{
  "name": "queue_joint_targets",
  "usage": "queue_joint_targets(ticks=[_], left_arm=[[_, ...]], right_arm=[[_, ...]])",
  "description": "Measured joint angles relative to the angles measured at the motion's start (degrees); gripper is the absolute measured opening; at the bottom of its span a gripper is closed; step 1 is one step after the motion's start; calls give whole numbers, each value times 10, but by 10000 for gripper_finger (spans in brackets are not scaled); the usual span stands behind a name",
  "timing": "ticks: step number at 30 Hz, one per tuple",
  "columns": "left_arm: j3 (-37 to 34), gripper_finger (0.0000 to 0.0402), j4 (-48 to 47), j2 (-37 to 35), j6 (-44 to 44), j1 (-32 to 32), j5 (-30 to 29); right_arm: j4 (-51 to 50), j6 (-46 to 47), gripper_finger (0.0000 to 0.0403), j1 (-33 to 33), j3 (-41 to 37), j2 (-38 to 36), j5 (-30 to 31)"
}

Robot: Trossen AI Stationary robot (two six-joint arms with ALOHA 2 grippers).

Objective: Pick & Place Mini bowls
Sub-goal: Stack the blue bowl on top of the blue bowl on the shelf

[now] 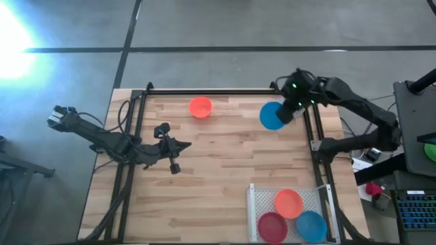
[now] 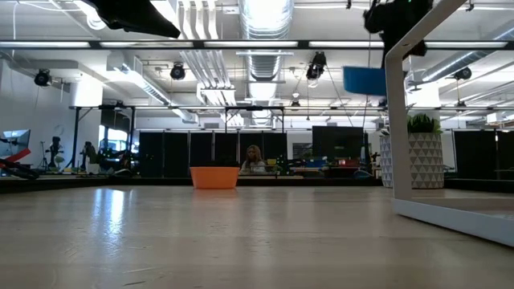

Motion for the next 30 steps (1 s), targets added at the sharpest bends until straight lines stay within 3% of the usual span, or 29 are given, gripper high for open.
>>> queue_joint_targets(ticks=[9, 24, 30], left_arm=[[0, 0, 0, 0, 0, 0, 0], [0, 0, 0, 0, 0, 0, 0], [0, 0, 0, 0, 3, 0, 0]], right_arm=[[-80, 115, 8, 128, 0, -54, 10], [-144, 254, 8, 353, -1, -32, -14], [-144, 357, 8, 455, -2, -31, -23]])
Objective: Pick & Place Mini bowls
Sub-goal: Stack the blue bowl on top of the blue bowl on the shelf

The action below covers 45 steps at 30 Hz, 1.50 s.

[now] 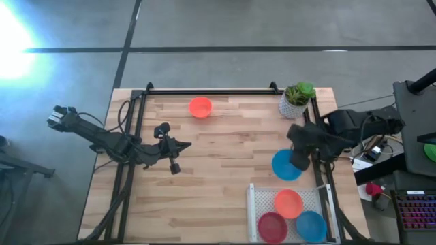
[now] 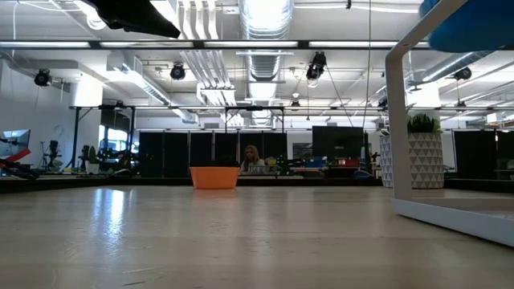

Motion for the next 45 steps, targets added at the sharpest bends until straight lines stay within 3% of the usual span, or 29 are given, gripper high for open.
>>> queue_joint_targets(ticks=[5, 13, 20, 27, 36, 45], left_arm=[[0, 0, 0, 0, 4, 0, 1], [0, 0, 0, 0, 5, 0, 13], [0, 0, 0, 0, 5, 0, 13], [0, 0, 1, 0, 2, 0, 13], [0, 0, 2, 0, -4, 0, 13], [0, 0, 2, 0, -4, 0, 13]], right_arm=[[1, 116, 8, 95, -13, 0, -11], [10, 290, 8, 235, -73, 0, -90], [125, 322, 8, 328, -135, 1, -106], [202, 390, 8, 388, -200, 2, -114], [250, 452, 8, 426, -214, 4, -124], [259, 407, 8, 437, -208, 73, -145]])
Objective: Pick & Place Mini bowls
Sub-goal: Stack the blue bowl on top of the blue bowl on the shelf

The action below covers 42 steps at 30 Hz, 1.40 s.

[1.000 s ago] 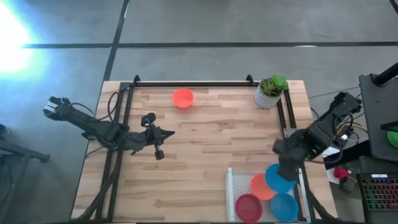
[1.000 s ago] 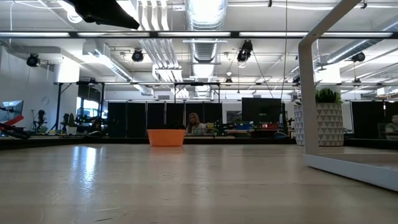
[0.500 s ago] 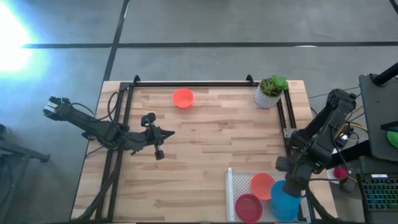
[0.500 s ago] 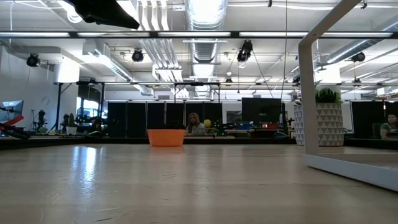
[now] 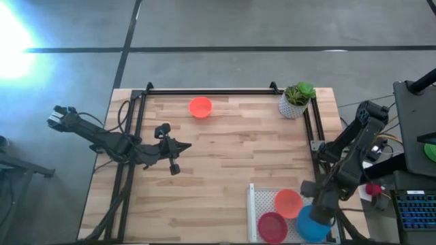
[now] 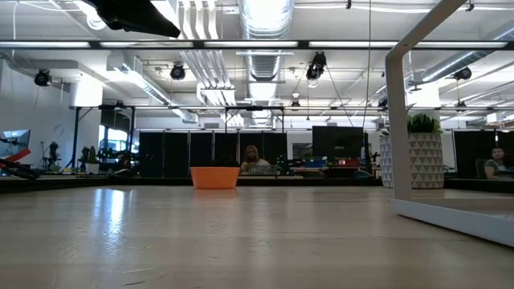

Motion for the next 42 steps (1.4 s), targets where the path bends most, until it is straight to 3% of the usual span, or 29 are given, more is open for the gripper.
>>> queue_joint_targets(ticks=[19, 24, 42], left_arm=[[0, 0, 4, 0, 2, 0, 0], [0, 0, 4, 0, 2, 0, 0], [0, 0, 4, 0, 3, 0, 0]], right_arm=[[4, -70, 9, 0, 47, 108, -9], [4, -69, 9, 0, 47, 116, -38], [4, 1, 12, -1, 47, 115, -39]])
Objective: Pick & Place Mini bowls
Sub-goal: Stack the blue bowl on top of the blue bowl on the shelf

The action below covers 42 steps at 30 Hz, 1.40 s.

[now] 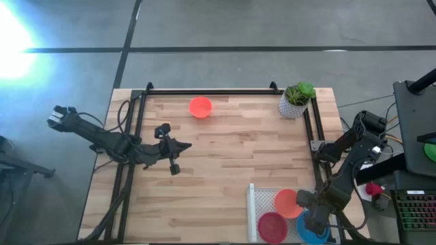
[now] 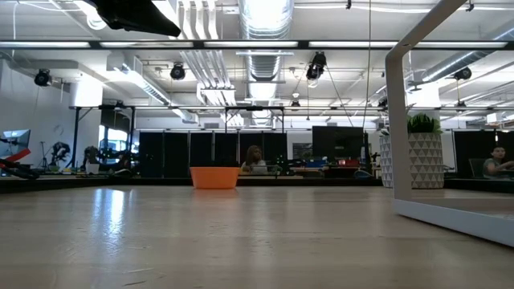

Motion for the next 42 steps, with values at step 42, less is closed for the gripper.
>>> queue_joint_targets(ticks=[42], left_arm=[[0, 0, 0, 0, 13, 0, 0]], right_arm=[[7, -69, 8, 3, 25, 4, 44]])
